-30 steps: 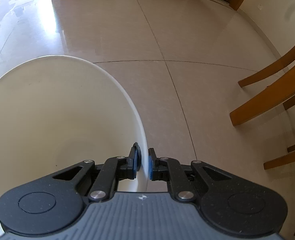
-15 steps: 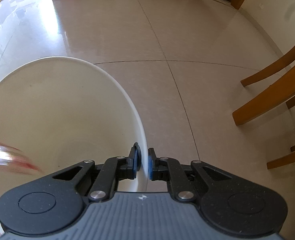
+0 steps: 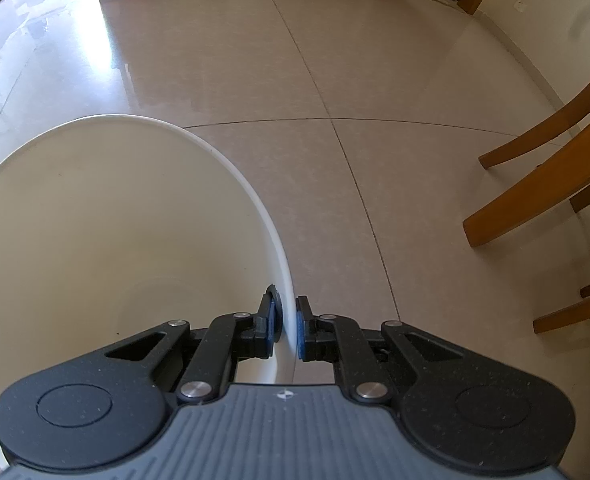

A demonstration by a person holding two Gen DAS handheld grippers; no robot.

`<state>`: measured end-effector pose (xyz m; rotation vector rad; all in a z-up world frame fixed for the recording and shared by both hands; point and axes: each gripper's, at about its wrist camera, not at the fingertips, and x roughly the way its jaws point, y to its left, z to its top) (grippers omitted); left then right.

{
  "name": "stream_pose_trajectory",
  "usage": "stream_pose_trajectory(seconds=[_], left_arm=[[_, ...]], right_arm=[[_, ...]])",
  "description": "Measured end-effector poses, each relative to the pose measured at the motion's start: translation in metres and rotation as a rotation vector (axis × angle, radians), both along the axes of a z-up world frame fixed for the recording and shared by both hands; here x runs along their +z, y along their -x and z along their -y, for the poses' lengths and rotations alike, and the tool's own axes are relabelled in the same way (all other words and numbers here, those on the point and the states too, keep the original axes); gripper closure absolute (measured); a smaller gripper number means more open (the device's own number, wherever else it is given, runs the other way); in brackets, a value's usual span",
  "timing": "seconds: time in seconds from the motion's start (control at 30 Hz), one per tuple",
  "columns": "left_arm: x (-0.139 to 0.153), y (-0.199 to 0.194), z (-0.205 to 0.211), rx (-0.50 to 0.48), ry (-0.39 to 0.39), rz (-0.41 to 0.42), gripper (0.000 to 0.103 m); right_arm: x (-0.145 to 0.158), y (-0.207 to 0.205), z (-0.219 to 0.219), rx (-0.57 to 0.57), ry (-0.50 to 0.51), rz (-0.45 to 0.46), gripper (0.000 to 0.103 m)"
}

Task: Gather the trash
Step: 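Lift the wrapper over the white bin and open the left gripper, then grasp the blue juice carton with the left gripper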

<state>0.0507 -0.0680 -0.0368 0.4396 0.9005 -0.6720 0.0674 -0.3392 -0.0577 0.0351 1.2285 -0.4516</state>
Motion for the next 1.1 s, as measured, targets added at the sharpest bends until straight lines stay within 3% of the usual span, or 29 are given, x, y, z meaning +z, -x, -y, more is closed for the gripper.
stream_pose_trajectory(seconds=[0.13,0.27,0.37,0.43,0.6,0.77,0.9,1.1], left_arm=[[-0.040,0.009,-0.023,0.072,-0.019,-0.028,0.013],[-0.100,0.018,-0.052,0.187,-0.052,-0.054,0.014],[-0.151,0.018,-0.073,0.300,-0.073,-0.110,0.024],[-0.179,0.021,-0.083,0.352,-0.094,-0.099,0.027],[-0.223,0.019,-0.090,0.403,-0.102,-0.150,0.029],[-0.243,0.018,-0.089,0.403,-0.090,-0.162,0.034],[-0.250,0.012,-0.088,0.392,-0.091,-0.183,0.050],[-0.253,0.012,-0.087,0.380,-0.089,-0.184,0.050]], right_arm=[[-0.001,0.000,-0.002,0.000,0.006,-0.001,0.090],[-0.002,0.000,-0.005,0.004,0.014,-0.001,0.090],[-0.003,0.000,-0.008,0.008,0.026,-0.001,0.090],[-0.003,-0.001,-0.010,0.005,0.033,-0.005,0.089],[-0.003,-0.002,-0.012,-0.005,0.034,-0.005,0.089],[-0.003,-0.003,-0.013,-0.002,0.043,-0.007,0.088],[-0.003,-0.003,-0.015,-0.003,0.051,-0.010,0.088],[-0.004,-0.004,-0.017,-0.004,0.053,-0.010,0.088]])
